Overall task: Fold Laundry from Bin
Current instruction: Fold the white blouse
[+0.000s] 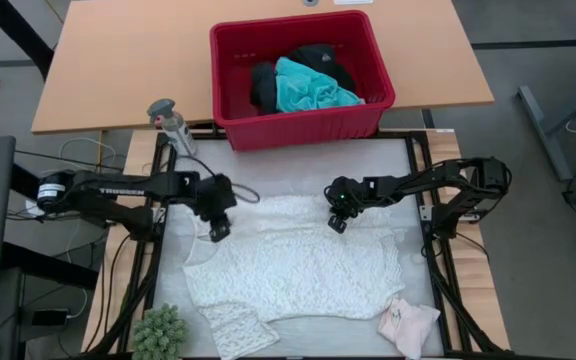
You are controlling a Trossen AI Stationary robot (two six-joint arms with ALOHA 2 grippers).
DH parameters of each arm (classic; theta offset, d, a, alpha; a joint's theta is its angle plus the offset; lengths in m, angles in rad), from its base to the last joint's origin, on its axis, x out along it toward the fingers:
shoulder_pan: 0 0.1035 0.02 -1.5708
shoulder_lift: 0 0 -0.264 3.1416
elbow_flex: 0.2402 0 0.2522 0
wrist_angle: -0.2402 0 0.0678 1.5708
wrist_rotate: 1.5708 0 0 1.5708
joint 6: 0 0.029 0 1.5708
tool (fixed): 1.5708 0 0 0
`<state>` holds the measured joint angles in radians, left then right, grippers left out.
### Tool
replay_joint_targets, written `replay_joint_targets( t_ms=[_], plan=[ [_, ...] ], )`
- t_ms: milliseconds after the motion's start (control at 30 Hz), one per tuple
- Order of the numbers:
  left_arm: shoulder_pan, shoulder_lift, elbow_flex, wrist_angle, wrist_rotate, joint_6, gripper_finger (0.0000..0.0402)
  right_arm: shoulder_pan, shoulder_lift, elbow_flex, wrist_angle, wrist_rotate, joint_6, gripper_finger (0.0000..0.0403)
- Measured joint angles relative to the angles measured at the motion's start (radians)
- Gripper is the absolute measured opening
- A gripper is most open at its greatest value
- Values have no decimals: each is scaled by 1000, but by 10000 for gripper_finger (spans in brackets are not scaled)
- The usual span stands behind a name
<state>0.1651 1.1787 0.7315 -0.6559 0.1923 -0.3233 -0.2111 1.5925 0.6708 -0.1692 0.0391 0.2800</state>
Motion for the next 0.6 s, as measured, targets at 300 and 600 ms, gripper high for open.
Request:
replay_joint_targets(
  t_ms=[300, 600],
  plan=[
    [-132, 0, 0, -71, -106, -40, 0, 9, -18, 14, 2, -14, -43, 57],
    [-153, 0, 0, -72, -239, -91, 0, 134, -80, 239, 5, 0, -184, 61]
  ],
)
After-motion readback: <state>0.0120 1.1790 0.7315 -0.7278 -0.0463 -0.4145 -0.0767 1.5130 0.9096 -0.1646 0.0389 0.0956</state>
